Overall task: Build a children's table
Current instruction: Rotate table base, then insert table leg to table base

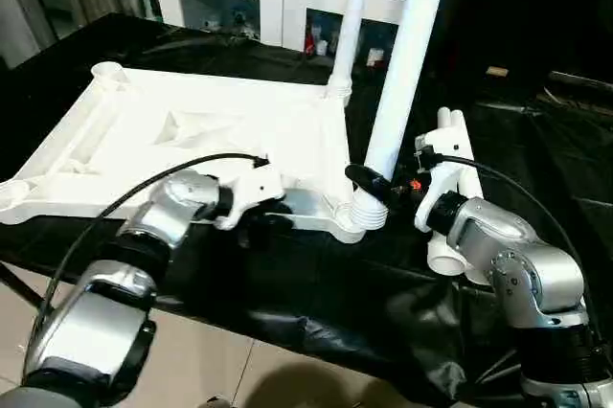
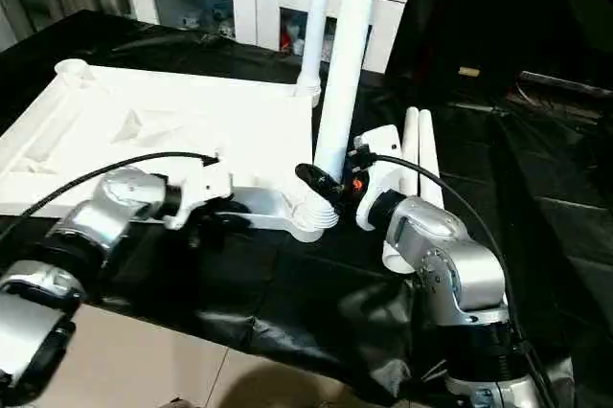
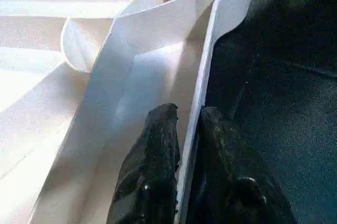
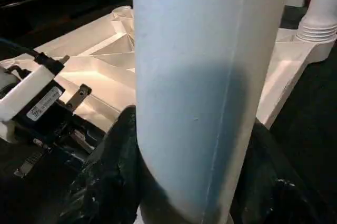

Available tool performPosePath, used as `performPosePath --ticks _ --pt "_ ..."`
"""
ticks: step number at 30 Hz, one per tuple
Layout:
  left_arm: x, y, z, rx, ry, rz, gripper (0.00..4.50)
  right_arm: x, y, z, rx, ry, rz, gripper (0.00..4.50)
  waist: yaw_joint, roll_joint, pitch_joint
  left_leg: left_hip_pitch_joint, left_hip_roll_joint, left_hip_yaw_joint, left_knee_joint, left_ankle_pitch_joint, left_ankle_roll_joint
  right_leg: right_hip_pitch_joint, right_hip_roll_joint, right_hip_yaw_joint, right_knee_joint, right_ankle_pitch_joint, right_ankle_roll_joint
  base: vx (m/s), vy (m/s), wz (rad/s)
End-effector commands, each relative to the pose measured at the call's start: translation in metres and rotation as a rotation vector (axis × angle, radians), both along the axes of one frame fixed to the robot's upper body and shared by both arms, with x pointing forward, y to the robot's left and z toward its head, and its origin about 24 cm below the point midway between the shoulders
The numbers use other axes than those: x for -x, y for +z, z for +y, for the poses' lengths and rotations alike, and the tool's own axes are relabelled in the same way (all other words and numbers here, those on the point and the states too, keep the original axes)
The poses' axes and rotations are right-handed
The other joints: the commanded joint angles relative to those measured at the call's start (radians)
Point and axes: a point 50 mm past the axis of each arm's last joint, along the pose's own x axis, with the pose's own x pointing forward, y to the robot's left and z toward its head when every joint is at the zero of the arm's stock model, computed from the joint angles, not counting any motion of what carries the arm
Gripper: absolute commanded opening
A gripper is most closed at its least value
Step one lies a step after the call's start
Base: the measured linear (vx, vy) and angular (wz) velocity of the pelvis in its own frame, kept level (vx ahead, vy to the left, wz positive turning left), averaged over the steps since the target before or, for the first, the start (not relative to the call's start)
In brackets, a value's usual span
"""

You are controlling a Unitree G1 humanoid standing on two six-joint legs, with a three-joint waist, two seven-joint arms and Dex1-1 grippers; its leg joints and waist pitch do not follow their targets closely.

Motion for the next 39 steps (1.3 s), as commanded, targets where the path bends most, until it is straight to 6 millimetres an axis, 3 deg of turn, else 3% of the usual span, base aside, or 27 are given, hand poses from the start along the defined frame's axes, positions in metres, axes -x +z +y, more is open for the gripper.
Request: performPosePath --ticks 1,7,14,19,21,24,25,31,39 --pt "-0.001 0.002 0.004 0.004 0.000 0.022 0.66 -0.001 0.008 -0.004 0.001 -0.005 -0.043 1.84 0.006 0.009 -0.062 0.017 0.025 -0.004 -0.072 -0.205 -0.013 0.054 -0.081 0.052 -0.072 -0.185 -0.181 0.000 0.000 0.00" --pt "0.001 0.000 0.008 -0.008 -0.020 0.073 0.32 0.000 0.007 -0.004 0.003 -0.003 -0.041 1.84 0.005 0.008 -0.064 0.015 0.023 -0.003 -0.070 -0.173 -0.005 0.057 -0.079 0.053 -0.065 -0.114 -0.201 0.000 0.000 0.00" --pt "0.007 -0.010 0.007 -0.077 -0.078 0.099 0.01 -0.002 0.006 -0.001 0.021 0.012 -0.047 1.84 0.004 0.011 -0.062 0.016 0.025 -0.003 -0.071 -0.195 -0.006 0.056 -0.081 0.053 -0.070 -0.154 -0.198 0.000 0.000 0.00" --pt "0.016 -0.015 -0.007 0.014 -0.093 0.129 0.00 -0.007 -0.006 0.007 0.098 0.035 -0.051 1.84 0.003 0.005 -0.061 0.017 0.026 -0.002 -0.071 -0.206 -0.016 0.054 -0.083 0.053 -0.071 -0.193 -0.199 0.000 0.000 0.00" --pt "0.017 -0.015 -0.009 0.029 -0.094 0.123 0.00 -0.008 -0.009 0.009 0.100 0.037 -0.048 1.84 0.005 0.007 -0.063 0.018 0.028 -0.002 -0.069 -0.196 -0.012 0.053 -0.084 0.054 -0.068 -0.175 -0.207 0.000 0.000 0.00" --pt "0.019 -0.016 -0.012 0.053 -0.093 0.112 0.00 -0.013 -0.015 0.012 0.127 0.027 -0.053 1.84 0.006 -0.002 -0.062 0.015 0.027 -0.001 -0.070 -0.189 -0.004 0.053 -0.082 0.052 -0.067 -0.176 -0.200 0.000 0.000 0.00" --pt "0.019 -0.017 -0.012 0.057 -0.091 0.111 0.00 -0.014 -0.016 0.012 0.130 0.022 -0.055 1.84 0.006 0.002 -0.061 0.015 0.027 -0.001 -0.071 -0.192 -0.005 0.052 -0.082 0.053 -0.069 -0.188 -0.196 0.000 0.000 0.00" --pt "0.020 -0.018 -0.010 0.063 -0.076 0.109 0.00 -0.021 -0.022 0.013 0.117 -0.003 -0.051 1.84 0.007 -0.003 -0.062 0.016 0.027 -0.001 -0.070 -0.182 0.000 0.052 -0.082 0.053 -0.068 -0.189 -0.185 0.000 0.000 0.00" --pt "0.021 -0.015 -0.005 0.055 -0.058 0.111 0.00 -0.028 -0.042 0.010 0.057 -0.042 0.001 1.84 -0.005 0.006 -0.059 0.015 0.026 -0.002 -0.073 -0.226 -0.007 0.049 -0.081 0.052 -0.075 -0.237 -0.184 0.000 0.000 0.00"
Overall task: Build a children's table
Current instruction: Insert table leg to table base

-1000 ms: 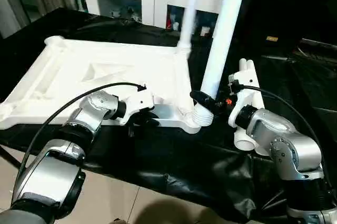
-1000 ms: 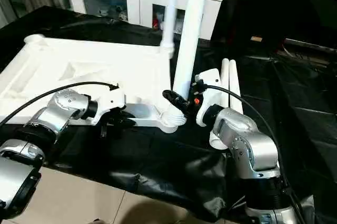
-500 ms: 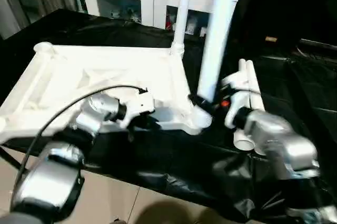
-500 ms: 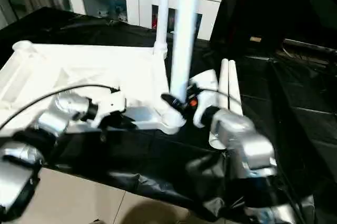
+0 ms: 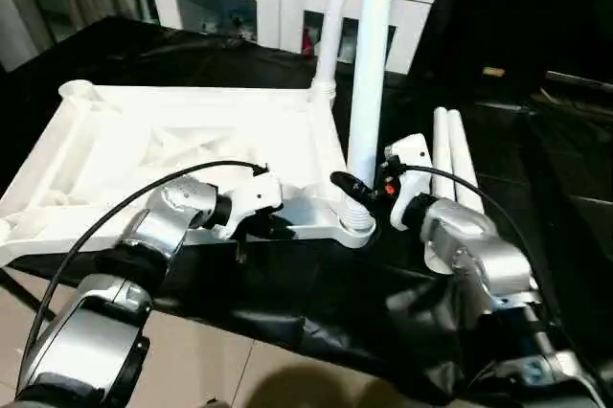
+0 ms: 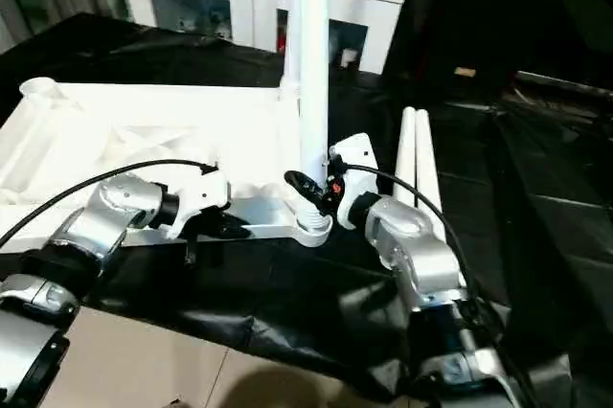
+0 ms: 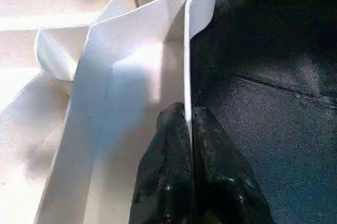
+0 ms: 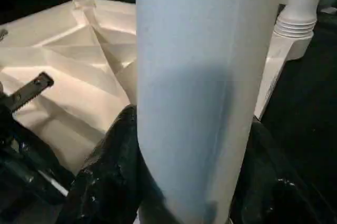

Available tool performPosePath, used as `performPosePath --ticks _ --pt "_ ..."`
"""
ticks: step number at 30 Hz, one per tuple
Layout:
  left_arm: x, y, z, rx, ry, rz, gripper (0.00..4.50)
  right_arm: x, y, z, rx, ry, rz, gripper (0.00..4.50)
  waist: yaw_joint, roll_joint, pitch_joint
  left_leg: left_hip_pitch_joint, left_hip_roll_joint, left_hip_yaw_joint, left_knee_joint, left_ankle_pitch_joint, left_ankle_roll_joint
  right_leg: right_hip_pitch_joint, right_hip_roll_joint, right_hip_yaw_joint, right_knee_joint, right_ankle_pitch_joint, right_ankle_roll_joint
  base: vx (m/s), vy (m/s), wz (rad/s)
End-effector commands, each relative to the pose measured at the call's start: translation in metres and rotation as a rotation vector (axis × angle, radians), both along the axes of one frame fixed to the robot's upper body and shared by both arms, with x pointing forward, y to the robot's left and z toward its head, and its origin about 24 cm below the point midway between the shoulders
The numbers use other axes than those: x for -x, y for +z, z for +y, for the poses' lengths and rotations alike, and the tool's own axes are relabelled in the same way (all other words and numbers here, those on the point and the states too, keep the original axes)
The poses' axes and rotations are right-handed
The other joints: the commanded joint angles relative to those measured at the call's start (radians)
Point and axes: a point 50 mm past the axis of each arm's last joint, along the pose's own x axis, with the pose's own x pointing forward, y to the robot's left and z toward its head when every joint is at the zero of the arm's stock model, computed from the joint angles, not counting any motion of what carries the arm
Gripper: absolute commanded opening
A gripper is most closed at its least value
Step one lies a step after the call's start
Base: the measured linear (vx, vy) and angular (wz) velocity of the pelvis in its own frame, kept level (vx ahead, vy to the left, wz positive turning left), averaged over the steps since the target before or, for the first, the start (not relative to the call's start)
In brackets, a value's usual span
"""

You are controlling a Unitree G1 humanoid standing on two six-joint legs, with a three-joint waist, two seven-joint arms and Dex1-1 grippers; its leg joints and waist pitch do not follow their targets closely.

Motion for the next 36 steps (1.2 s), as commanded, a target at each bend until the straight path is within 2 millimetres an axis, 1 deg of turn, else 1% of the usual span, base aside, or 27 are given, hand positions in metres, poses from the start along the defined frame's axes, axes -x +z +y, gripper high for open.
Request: performPosePath --ticks 1,2,5,8,10,11,13,15,19,21,24,25,27,29,30,33,36 --pt "0.006 -0.010 -0.002 0.008 -0.004 0.041 0.00 -0.002 -0.012 -0.009 -0.011 -0.044 0.055 1.84 0.004 0.009 -0.059 0.013 0.026 -0.005 -0.073 -0.231 -0.008 0.047 -0.081 0.050 -0.076 -0.242 -0.184 0.000 0.000 0.00" --pt "0.006 -0.010 -0.002 0.008 -0.004 0.041 0.00 -0.002 -0.012 -0.009 -0.011 -0.044 0.055 1.84 0.004 0.008 -0.059 0.013 0.026 -0.005 -0.072 -0.231 -0.009 0.047 -0.080 0.050 -0.077 -0.239 -0.184 0.000 0.000 0.00" --pt "0.005 -0.009 -0.001 0.014 0.011 0.038 0.00 0.002 -0.020 -0.010 -0.036 -0.041 0.102 1.84 0.004 0.009 -0.059 0.012 0.026 -0.005 -0.073 -0.233 -0.007 0.049 -0.079 0.051 -0.076 -0.228 -0.187 0.000 0.000 0.00" --pt "0.005 -0.008 0.001 0.012 0.021 0.039 0.00 0.006 -0.026 -0.011 -0.031 -0.029 0.125 1.84 0.005 0.008 -0.057 0.014 0.025 -0.006 -0.074 -0.249 -0.009 0.048 -0.080 0.050 -0.079 -0.262 -0.183 0.000 0.000 0.00" --pt "0.004 -0.007 0.002 0.010 0.024 0.039 0.00 0.007 -0.026 -0.011 -0.036 -0.023 0.130 1.84 0.007 0.008 -0.060 0.013 0.026 -0.006 -0.074 -0.241 -0.008 0.050 -0.082 0.051 -0.078 -0.254 -0.183 0.000 0.000 0.00" --pt "0.004 -0.007 0.003 0.009 0.025 0.039 0.00 0.007 -0.025 -0.011 -0.037 -0.021 0.130 1.84 0.005 0.008 -0.058 0.013 0.026 -0.006 -0.075 -0.240 -0.008 0.049 -0.079 0.050 -0.078 -0.252 -0.183 0.000 0.000 0.00" --pt "0.003 -0.005 0.006 0.003 0.032 0.039 0.00 0.008 -0.021 -0.012 -0.045 0.003 0.124 1.84 0.006 0.009 -0.059 0.014 0.026 -0.006 -0.075 -0.237 -0.009 0.049 -0.079 0.050 -0.076 -0.242 -0.185 0.000 0.000 0.00" --pt "0.002 -0.004 0.008 -0.005 0.034 0.038 0.00 0.008 -0.019 -0.013 -0.047 0.010 0.120 1.84 0.006 0.007 -0.060 0.012 0.025 -0.006 -0.075 -0.232 -0.004 0.051 -0.079 0.050 -0.075 -0.229 -0.188 0.000 0.000 0.00" --pt "0.001 -0.003 0.010 -0.003 0.049 0.030 0.00 0.007 -0.018 -0.014 -0.061 0.007 0.105 1.84 0.007 0.008 -0.060 0.013 0.025 -0.005 -0.074 -0.226 -0.003 0.050 -0.080 0.050 -0.077 -0.231 -0.190 0.000 0.000 0.00" --pt "0.001 -0.003 0.010 0.015 0.067 0.024 0.00 0.007 -0.022 -0.013 -0.086 -0.007 0.106 1.84 0.006 0.012 -0.059 0.013 0.025 -0.005 -0.075 -0.237 -0.007 0.049 -0.080 0.050 -0.078 -0.247 -0.189 0.000 0.000 0.00" --pt "0.002 -0.005 0.010 0.029 0.082 0.022 0.00 0.010 -0.027 -0.013 -0.129 -0.022 0.122 1.84 0.006 0.012 -0.058 0.014 0.026 -0.006 -0.076 -0.246 -0.010 0.048 -0.080 0.050 -0.080 -0.257 -0.187 0.000 0.000 0.00" --pt "0.001 -0.005 0.010 0.038 0.094 0.018 0.00 0.011 -0.029 -0.013 -0.143 -0.026 0.124 1.84 0.006 0.011 -0.058 0.014 0.027 -0.007 -0.077 -0.252 -0.010 0.048 -0.081 0.050 -0.080 -0.259 -0.188 0.000 0.000 0.00" --pt "0.001 -0.004 0.011 0.050 0.120 0.003 0.00 0.016 -0.036 -0.014 -0.168 -0.039 0.133 1.84 0.008 0.011 -0.058 0.014 0.027 -0.007 -0.078 -0.258 -0.009 0.048 -0.082 0.050 -0.081 -0.268 -0.186 0.000 0.000 0.00" --pt "0.000 -0.004 0.011 0.053 0.127 -0.002 0.00 0.017 -0.038 -0.014 -0.175 -0.042 0.133 1.84 0.008 0.011 -0.057 0.013 0.026 -0.007 -0.079 -0.265 -0.008 0.047 -0.081 0.049 -0.083 -0.280 -0.183 0.000 0.000 0.00" --pt "0.000 -0.003 0.011 0.060 0.135 -0.007 0.00 0.021 -0.044 -0.014 -0.182 -0.049 0.133 1.84 0.009 0.013 -0.057 0.015 0.027 -0.008 -0.079 -0.268 -0.008 0.047 -0.083 0.049 -0.084 -0.287 -0.182 0.000 0.000 0.00" --pt "0.000 -0.003 0.012 0.065 0.146 -0.015 0.00 0.025 -0.053 -0.014 -0.170 -0.064 0.119 1.84 0.008 0.016 -0.055 0.014 0.027 -0.009 -0.081 -0.291 -0.012 0.043 -0.083 0.049 -0.088 -0.314 -0.178 0.000 0.000 0.00" --pt "0.000 -0.002 0.013 0.067 0.151 -0.018 0.00 0.031 -0.063 -0.013 -0.152 -0.079 0.096 1.84 0.009 0.017 -0.054 0.015 0.026 -0.010 -0.082 -0.308 -0.013 0.041 -0.083 0.049 -0.091 -0.338 -0.173 0.000 0.000 0.00"
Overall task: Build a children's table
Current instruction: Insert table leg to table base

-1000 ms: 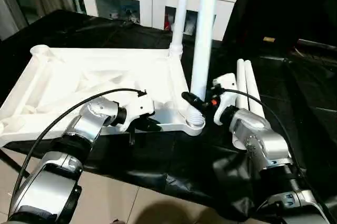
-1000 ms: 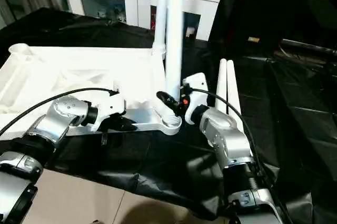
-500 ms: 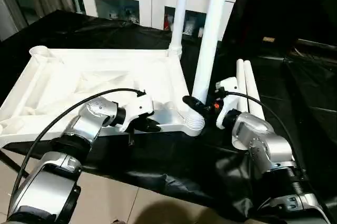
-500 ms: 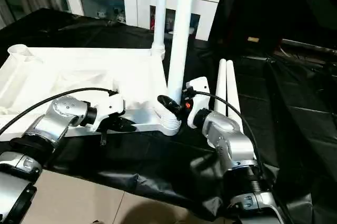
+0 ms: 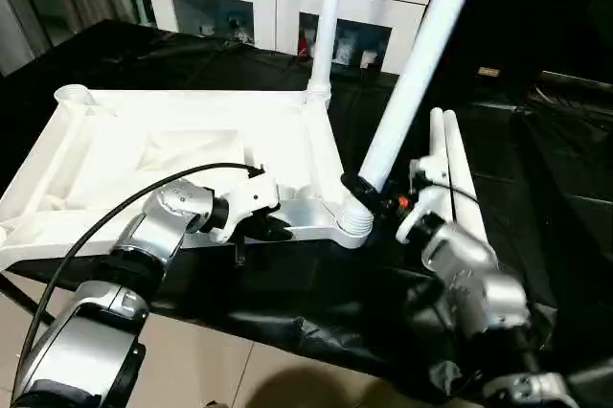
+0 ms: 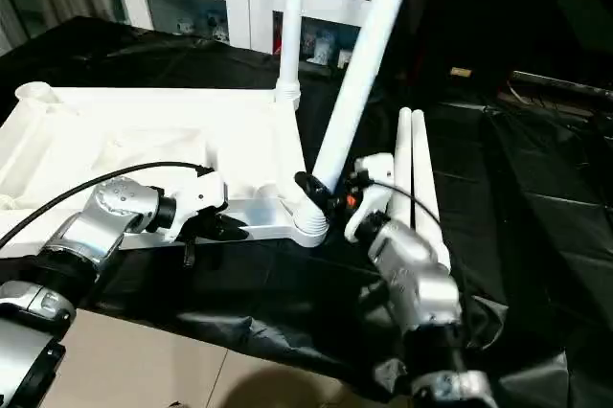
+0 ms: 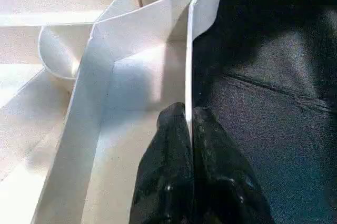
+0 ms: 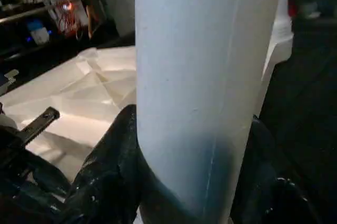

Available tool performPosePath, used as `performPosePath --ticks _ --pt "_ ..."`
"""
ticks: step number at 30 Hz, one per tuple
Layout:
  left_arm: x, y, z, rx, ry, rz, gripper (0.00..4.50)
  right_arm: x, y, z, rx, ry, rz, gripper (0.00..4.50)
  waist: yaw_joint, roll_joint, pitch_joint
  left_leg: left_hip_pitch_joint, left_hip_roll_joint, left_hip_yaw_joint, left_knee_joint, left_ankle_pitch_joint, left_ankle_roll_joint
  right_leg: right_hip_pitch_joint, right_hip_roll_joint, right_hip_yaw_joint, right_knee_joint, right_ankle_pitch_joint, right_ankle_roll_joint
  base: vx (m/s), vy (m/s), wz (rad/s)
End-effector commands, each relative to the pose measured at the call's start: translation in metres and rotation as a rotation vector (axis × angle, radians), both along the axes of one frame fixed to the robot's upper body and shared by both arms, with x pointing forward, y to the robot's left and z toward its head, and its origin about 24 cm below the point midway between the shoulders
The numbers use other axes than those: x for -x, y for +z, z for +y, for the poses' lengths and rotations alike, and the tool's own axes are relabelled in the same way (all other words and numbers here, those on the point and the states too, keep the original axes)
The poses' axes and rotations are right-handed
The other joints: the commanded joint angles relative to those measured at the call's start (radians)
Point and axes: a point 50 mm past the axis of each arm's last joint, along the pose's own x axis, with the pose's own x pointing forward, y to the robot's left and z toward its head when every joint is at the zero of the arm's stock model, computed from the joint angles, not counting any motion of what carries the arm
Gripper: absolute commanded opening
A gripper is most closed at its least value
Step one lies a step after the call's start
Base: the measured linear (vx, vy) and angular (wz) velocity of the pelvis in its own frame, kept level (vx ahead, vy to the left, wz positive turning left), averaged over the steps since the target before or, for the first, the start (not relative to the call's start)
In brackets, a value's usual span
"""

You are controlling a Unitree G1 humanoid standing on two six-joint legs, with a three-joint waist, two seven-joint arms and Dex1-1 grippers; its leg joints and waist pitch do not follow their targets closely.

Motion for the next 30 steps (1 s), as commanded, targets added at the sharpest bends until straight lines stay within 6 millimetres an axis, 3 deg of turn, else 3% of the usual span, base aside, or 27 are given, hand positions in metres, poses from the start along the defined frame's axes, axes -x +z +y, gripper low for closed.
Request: performPosePath --ticks 1,3,8,13,15,18,21,22,23,24,26,30 --pt "-0.002 0.001 0.010 0.053 0.112 -0.025 0.00 0.016 -0.037 -0.004 0.081 -0.004 0.119 1.84 0.008 0.012 -0.052 0.007 0.028 -0.011 -0.079 -0.312 -0.015 0.038 -0.084 0.049 -0.088 -0.342 -0.172 0.000 0.000 0.00" --pt "-0.002 0.001 0.012 0.054 0.117 -0.026 0.00 0.022 -0.043 -0.003 0.109 -0.006 0.101 1.84 0.008 0.018 -0.051 0.008 0.028 -0.013 -0.081 -0.322 -0.016 0.039 -0.083 0.049 -0.089 -0.344 -0.172 0.000 0.000 0.00" --pt "-0.002 0.002 0.014 0.055 0.126 -0.031 0.00 0.032 -0.051 -0.002 0.133 -0.023 0.063 1.84 0.005 0.018 -0.050 0.009 0.026 -0.012 -0.082 -0.341 -0.008 0.037 -0.080 0.050 -0.090 -0.338 -0.177 0.000 0.000 0.00" --pt "-0.002 0.002 0.015 0.048 0.127 -0.028 0.00 0.041 -0.059 0.001 0.182 0.040 0.056 1.84 0.003 0.017 -0.048 0.008 0.025 -0.014 -0.085 -0.357 -0.003 0.037 -0.081 0.049 -0.099 -0.415 -0.152 0.000 0.000 0.00" --pt "0.000 0.001 0.015 0.039 0.118 -0.021 0.00 0.040 -0.058 0.004 0.207 0.102 0.063 1.84 0.002 0.008 -0.047 0.010 0.025 -0.013 -0.085 -0.361 0.002 0.035 -0.080 0.050 -0.101 -0.433 -0.145 0.000 0.000 0.00" --pt "0.001 0.000 0.016 0.026 0.105 -0.017 0.00 0.037 -0.055 0.007 0.223 0.159 0.073 1.84 0.000 0.009 -0.046 0.007 0.025 -0.016 -0.086 -0.365 0.005 0.036 -0.082 0.048 -0.103 -0.467 -0.133 0.000 0.000 0.00" --pt "0.002 -0.001 0.018 0.006 0.092 -0.021 0.00 0.029 -0.050 0.009 0.249 0.241 0.090 1.84 -0.007 0.000 -0.044 0.002 0.024 -0.019 -0.086 -0.366 0.005 0.036 -0.084 0.045 -0.110 -0.540 -0.104 0.000 0.000 0.00" --pt "0.003 -0.001 0.019 0.001 0.087 -0.021 0.00 0.027 -0.047 0.008 0.257 0.267 0.095 1.84 -0.006 -0.004 -0.046 0.006 0.024 -0.019 -0.085 -0.367 0.004 0.034 -0.084 0.044 -0.110 -0.546 -0.101 0.000 0.000 0.00" --pt "0.003 -0.001 0.019 -0.003 0.084 -0.021 0.00 0.025 -0.046 0.008 0.261 0.282 0.098 1.84 -0.006 -0.001 -0.044 0.010 0.025 -0.019 -0.084 -0.370 0.002 0.028 -0.085 0.046 -0.113 -0.553 -0.099 0.000 0.000 0.00" --pt "0.003 -0.001 0.020 -0.008 0.081 -0.021 0.00 0.023 -0.044 0.008 0.279 0.308 0.100 1.84 -0.006 -0.001 -0.044 0.010 0.025 -0.019 -0.084 -0.370 0.002 0.028 -0.085 0.046 -0.113 -0.553 -0.099 0.000 0.000 0.00" --pt "0.004 -0.003 0.021 -0.021 0.073 -0.019 0.00 0.015 -0.037 0.006 0.320 0.367 0.101 1.84 -0.006 -0.013 -0.045 0.008 0.025 -0.018 -0.083 -0.357 0.004 0.029 -0.084 0.045 -0.111 -0.554 -0.095 0.000 0.000 0.00" --pt "0.005 -0.004 0.021 -0.028 0.068 -0.019 0.00 0.009 -0.030 0.005 0.345 0.416 0.099 1.84 -0.006 -0.016 -0.046 0.012 0.026 -0.015 -0.080 -0.346 0.006 0.024 -0.083 0.046 -0.110 -0.533 -0.105 0.000 0.000 0.00"
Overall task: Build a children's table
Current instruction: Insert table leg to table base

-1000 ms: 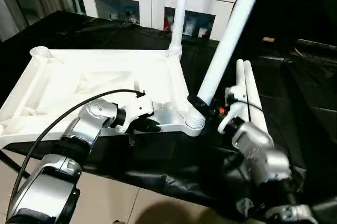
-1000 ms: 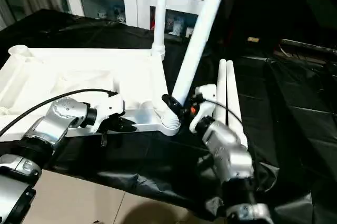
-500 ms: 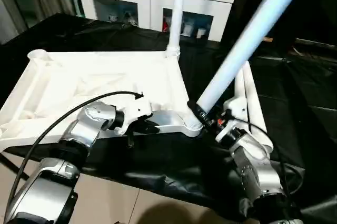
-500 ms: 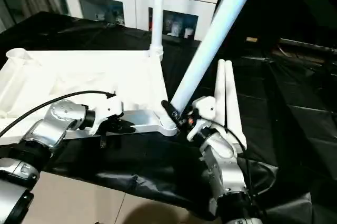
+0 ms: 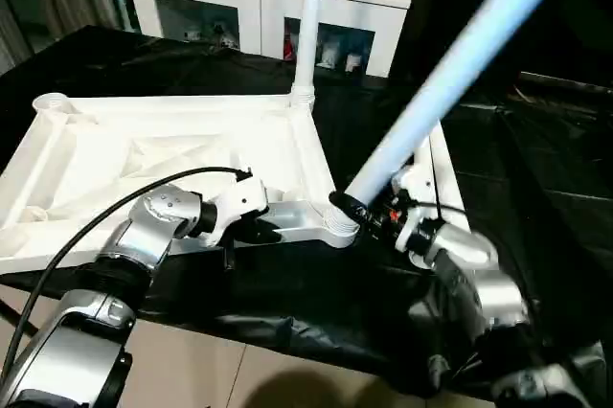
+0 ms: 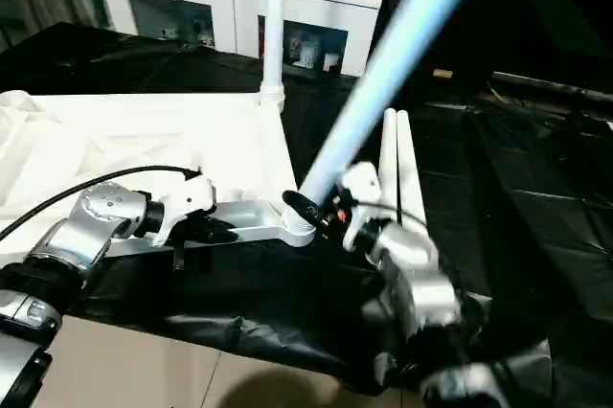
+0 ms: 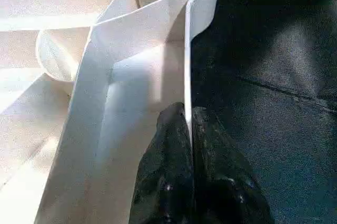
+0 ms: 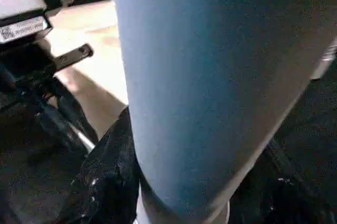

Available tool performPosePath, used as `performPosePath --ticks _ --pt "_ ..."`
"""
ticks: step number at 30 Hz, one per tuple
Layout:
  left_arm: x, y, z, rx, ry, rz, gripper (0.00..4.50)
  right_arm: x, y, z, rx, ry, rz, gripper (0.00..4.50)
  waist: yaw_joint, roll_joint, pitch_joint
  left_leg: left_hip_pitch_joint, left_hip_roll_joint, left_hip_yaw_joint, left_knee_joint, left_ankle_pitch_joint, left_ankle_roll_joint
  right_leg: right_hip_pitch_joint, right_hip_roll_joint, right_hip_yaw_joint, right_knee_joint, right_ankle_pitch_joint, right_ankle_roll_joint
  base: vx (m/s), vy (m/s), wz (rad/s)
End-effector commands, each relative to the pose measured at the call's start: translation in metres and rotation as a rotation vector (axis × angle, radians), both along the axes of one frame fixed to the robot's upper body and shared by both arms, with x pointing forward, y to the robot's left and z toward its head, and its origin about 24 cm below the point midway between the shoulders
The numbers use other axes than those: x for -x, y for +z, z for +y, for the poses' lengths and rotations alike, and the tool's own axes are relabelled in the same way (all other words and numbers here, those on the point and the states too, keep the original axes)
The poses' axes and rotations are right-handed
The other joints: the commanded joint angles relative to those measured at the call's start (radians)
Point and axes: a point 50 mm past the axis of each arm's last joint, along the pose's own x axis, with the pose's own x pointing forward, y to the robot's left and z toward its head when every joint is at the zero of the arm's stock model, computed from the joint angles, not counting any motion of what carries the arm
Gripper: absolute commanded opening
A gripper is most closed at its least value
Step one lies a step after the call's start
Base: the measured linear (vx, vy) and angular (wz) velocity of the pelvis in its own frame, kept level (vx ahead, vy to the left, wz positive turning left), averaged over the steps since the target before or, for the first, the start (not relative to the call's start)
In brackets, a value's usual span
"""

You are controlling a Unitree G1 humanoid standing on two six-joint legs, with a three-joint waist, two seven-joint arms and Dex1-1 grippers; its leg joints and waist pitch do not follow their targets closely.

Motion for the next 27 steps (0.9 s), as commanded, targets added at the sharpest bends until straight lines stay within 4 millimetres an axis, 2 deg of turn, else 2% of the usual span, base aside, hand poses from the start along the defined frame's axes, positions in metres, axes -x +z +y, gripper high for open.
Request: performPosePath --ticks 1,2,4,6,10,13,17,22,27 --pt "0.000 -0.002 0.006 -0.008 0.037 -0.017 0.00 0.018 -0.038 0.002 0.093 0.068 0.189 1.84 0.007 0.003 -0.036 0.004 0.027 -0.013 -0.073 -0.345 0.010 0.026 -0.083 0.048 -0.108 -0.531 -0.110 0.000 0.000 0.00" --pt "0.001 -0.001 0.005 -0.005 0.035 -0.016 0.00 0.015 -0.035 0.002 0.110 0.102 0.196 1.84 0.007 -0.003 -0.037 0.004 0.027 -0.011 -0.072 -0.343 0.011 0.026 -0.083 0.048 -0.109 -0.533 -0.106 0.000 0.000 0.00" --pt "0.001 -0.002 0.004 -0.006 0.028 -0.015 0.00 0.013 -0.031 0.003 0.132 0.164 0.221 1.84 0.007 -0.002 -0.039 0.002 0.028 -0.012 -0.072 -0.329 0.015 0.028 -0.082 0.048 -0.104 -0.511 -0.114 0.000 0.000 0.00" --pt "0.001 -0.003 0.003 -0.010 0.017 -0.012 0.00 0.012 -0.030 0.003 0.135 0.213 0.246 1.84 0.009 0.000 -0.039 0.006 0.029 -0.010 -0.071 -0.329 0.015 0.025 -0.081 0.049 -0.104 -0.492 -0.123 0.000 0.000 0.00" --pt "0.002 -0.003 0.001 -0.003 0.002 -0.005 0.00 0.013 -0.030 0.003 0.127 0.269 0.278 1.84 0.011 0.001 -0.043 0.002 0.030 -0.008 -0.071 -0.303 0.016 0.032 -0.081 0.050 -0.096 -0.421 -0.143 0.000 0.000 0.00" --pt "0.004 -0.002 -0.002 0.004 -0.049 0.014 0.00 0.019 -0.037 -0.002 0.136 0.321 0.327 1.84 0.014 0.004 -0.046 0.000 0.031 -0.007 -0.071 -0.275 0.019 0.038 -0.080 0.050 -0.088 -0.345 -0.167 0.000 0.000 0.00" --pt "0.008 0.000 -0.004 0.007 -0.104 0.043 0.00 0.023 -0.044 -0.007 0.129 0.343 0.355 1.84 0.018 0.010 -0.048 0.001 0.031 -0.006 -0.072 -0.273 0.018 0.041 -0.080 0.050 -0.083 -0.298 -0.189 0.000 0.000 0.00" --pt "0.010 0.002 -0.002 0.001 -0.145 0.052 0.00 0.029 -0.049 -0.009 0.126 0.370 0.353 1.84 0.021 0.009 -0.047 0.005 0.033 -0.006 -0.074 -0.301 0.009 0.039 -0.077 0.049 -0.085 -0.307 -0.189 0.000 0.000 0.00" --pt "0.010 0.003 -0.001 -0.008 -0.178 0.054 0.00 0.045 -0.057 -0.007 0.113 0.423 0.349 1.84 0.027 0.005 -0.045 0.009 0.035 -0.009 -0.078 -0.334 0.001 0.035 -0.079 0.049 -0.090 -0.358 -0.168 0.000 0.000 0.00"
